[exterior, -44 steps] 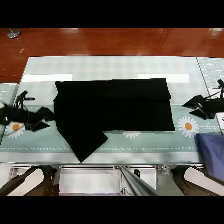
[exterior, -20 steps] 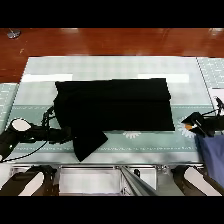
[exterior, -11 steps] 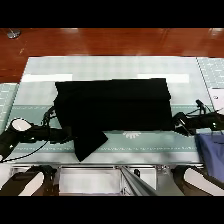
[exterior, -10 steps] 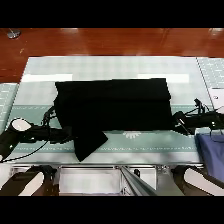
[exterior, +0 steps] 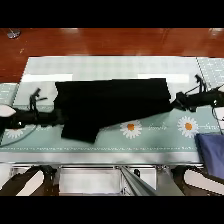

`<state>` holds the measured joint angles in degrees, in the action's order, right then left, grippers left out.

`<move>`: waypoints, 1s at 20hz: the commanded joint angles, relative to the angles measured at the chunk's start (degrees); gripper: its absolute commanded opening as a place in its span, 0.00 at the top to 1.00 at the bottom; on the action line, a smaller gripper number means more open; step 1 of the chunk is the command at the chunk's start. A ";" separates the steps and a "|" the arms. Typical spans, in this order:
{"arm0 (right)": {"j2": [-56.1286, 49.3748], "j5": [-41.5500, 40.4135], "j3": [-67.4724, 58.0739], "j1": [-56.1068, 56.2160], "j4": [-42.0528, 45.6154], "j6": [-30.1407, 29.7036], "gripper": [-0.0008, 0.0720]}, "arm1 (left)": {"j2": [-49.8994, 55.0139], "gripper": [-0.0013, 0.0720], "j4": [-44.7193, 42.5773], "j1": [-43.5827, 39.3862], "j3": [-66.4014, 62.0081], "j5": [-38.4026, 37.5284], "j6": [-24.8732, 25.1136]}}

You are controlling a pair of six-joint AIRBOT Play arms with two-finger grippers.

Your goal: Fold the shirts.

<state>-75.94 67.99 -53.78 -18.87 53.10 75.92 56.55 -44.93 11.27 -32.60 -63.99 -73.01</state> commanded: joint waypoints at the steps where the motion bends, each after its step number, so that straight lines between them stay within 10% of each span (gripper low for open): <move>1: -3.34 -2.73 -8.92 1.57 -0.33 1.11 0.96 | 8.59 0.94 0.24 1.11 -10.14 5.57 0.52; 14: -31.15 -1.36 -35.67 4.70 -5.90 6.40 0.96 | 45.81 0.94 2.95 -1.44 -49.11 4.61 -7.58; 15: -31.67 -1.33 -35.67 4.70 -6.38 6.36 0.77 | 46.42 0.94 2.95 -1.79 -49.20 4.63 -7.17; 16: -31.87 -0.81 -35.67 4.68 -6.93 6.08 0.33 | 46.58 0.89 2.91 -1.97 -49.22 4.57 -7.17; 17: -31.80 0.09 -36.06 4.26 -6.93 4.24 0.12 | 46.49 0.43 2.91 -1.68 -49.35 3.80 -7.19; 18: -31.80 1.88 -37.07 3.41 -6.36 3.37 0.12 | 46.42 0.03 2.14 -0.74 -50.34 1.25 -7.13; 20: -31.80 5.07 -38.82 0.55 -4.52 3.34 0.12 | 46.31 0.03 -1.64 2.45 -53.88 -6.86 -7.37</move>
<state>-107.09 69.36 -90.63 -16.05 47.24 80.44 102.19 -43.05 11.29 -83.02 -63.09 -80.18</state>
